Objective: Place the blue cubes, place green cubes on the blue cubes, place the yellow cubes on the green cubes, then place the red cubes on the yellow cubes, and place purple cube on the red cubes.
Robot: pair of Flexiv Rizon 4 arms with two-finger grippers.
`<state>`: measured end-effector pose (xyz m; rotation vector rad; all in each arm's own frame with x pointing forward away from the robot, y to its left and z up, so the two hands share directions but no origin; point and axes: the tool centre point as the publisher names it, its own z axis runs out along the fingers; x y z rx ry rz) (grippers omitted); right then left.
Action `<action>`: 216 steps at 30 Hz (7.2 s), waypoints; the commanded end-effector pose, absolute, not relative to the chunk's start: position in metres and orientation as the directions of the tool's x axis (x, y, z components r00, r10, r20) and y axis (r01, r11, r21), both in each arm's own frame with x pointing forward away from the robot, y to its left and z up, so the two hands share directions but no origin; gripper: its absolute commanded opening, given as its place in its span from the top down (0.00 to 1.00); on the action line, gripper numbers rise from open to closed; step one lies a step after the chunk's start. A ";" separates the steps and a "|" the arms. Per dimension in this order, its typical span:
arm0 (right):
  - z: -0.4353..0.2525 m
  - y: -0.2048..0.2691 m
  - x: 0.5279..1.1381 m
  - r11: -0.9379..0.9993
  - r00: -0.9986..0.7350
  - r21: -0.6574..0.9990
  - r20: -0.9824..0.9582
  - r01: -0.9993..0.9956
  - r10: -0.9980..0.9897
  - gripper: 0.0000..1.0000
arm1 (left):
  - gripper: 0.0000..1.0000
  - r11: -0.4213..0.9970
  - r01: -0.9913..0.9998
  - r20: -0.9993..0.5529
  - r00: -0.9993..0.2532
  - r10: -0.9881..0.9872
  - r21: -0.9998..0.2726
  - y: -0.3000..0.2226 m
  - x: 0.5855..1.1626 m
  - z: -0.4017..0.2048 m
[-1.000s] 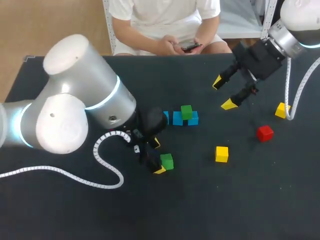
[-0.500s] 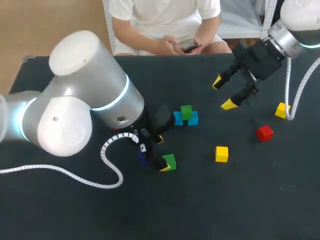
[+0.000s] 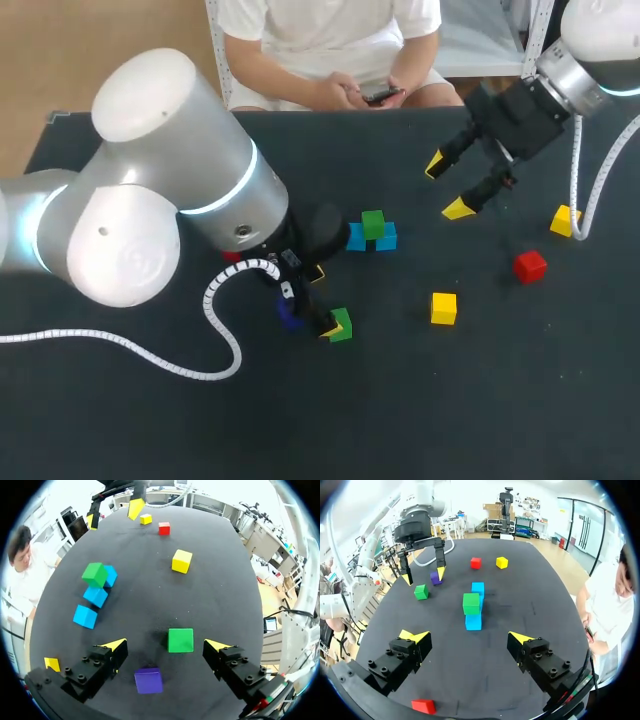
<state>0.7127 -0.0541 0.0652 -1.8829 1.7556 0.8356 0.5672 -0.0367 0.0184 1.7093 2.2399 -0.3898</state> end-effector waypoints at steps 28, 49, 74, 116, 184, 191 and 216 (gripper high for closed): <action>0.065 -0.054 0.712 -0.104 0.016 0.087 -0.684 -0.991 -0.730 0.00 | 0.00 0.232 0.973 -0.419 -0.211 0.883 0.000 -0.021 0.582 -0.005; 0.065 -0.054 0.712 -0.104 0.016 0.087 -0.684 -0.991 -0.730 0.00 | 0.00 0.026 0.997 -0.404 -0.051 0.913 -0.068 -0.029 0.596 0.001; 0.065 -0.054 0.712 -0.104 0.016 0.087 -0.684 -0.991 -0.730 0.00 | 0.00 0.107 0.988 -0.338 -0.140 0.931 -0.113 -0.034 0.584 -0.001; 0.065 -0.054 0.712 -0.104 0.016 0.087 -0.684 -0.991 -0.730 0.00 | 1.00 0.071 0.991 -0.335 -0.106 0.936 -0.117 -0.030 0.582 -0.014; 0.065 -0.054 0.712 -0.104 0.016 0.087 -0.684 -0.991 -0.730 0.00 | 0.63 -0.143 0.983 -0.282 0.105 0.954 -0.117 -0.052 0.578 0.004; 0.065 -0.054 0.712 -0.104 0.016 0.087 -0.684 -0.991 -0.730 0.00 | 1.00 -0.129 0.983 -0.298 0.085 0.951 -0.131 -0.053 0.574 -0.001; 0.065 -0.054 0.712 -0.104 0.016 0.087 -0.684 -0.991 -0.730 0.00 | 0.00 0.059 0.982 -0.306 -0.113 0.945 -0.181 -0.077 0.565 -0.002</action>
